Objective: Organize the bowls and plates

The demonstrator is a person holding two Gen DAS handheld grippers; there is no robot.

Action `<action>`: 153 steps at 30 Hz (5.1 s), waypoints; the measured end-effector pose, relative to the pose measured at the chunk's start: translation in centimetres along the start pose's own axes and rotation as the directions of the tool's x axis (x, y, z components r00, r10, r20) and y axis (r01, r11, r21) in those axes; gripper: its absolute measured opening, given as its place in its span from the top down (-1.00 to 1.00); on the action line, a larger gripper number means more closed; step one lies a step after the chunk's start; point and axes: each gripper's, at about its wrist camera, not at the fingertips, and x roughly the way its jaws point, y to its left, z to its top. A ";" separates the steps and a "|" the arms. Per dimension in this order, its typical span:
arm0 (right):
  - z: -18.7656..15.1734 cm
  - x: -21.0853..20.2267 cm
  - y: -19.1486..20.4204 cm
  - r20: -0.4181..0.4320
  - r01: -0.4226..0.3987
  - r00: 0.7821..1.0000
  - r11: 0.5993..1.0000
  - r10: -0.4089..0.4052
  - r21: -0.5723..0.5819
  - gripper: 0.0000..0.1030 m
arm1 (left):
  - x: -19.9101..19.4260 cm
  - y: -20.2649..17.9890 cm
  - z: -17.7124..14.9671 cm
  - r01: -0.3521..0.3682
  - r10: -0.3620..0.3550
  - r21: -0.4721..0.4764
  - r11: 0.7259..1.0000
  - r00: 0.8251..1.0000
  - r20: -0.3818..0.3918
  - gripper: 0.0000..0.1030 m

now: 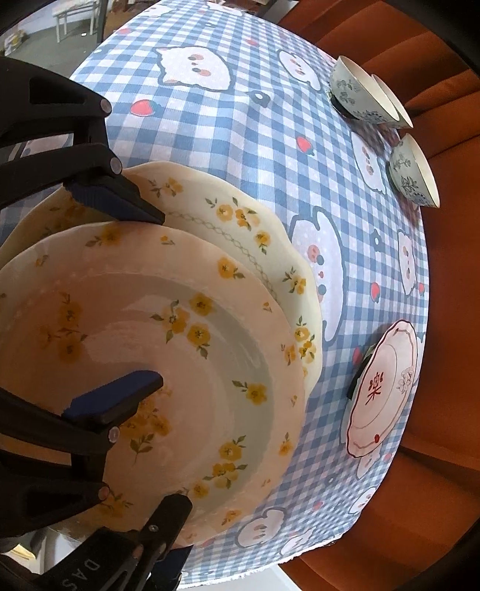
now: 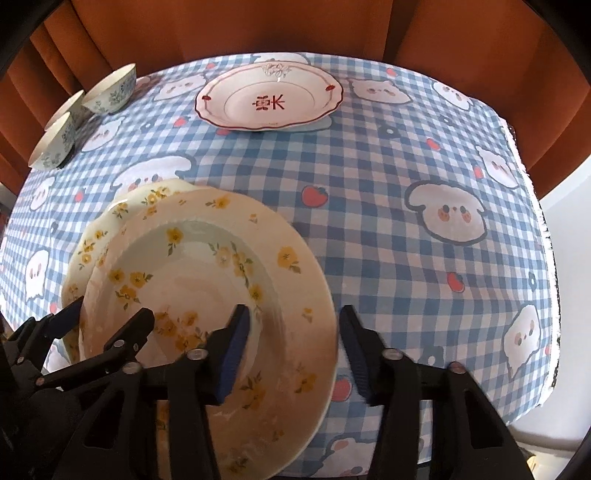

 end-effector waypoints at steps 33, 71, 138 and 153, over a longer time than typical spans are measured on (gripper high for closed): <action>0.2 1.2 2.2 -0.036 0.009 0.999 0.997 -0.006 0.073 0.19 | -1.0 1.8 1.9 -0.016 0.019 0.133 0.991 1.000 -0.023 -0.78; 5.3 -5.6 8.2 0.176 0.110 0.968 0.932 -0.179 0.345 -0.62 | -5.3 5.9 10.1 0.129 -0.174 0.319 0.939 0.978 0.116 -0.77; 20.9 8.4 2.5 0.115 -0.140 0.986 0.977 0.123 0.161 -0.15 | 8.3 2.7 20.7 -0.002 -0.003 0.058 0.998 0.996 0.086 -0.30; 21.1 9.8 3.4 0.107 -0.044 0.994 0.991 0.031 0.128 0.09 | 8.7 2.3 20.7 -0.022 0.016 0.075 0.997 0.997 0.080 -0.28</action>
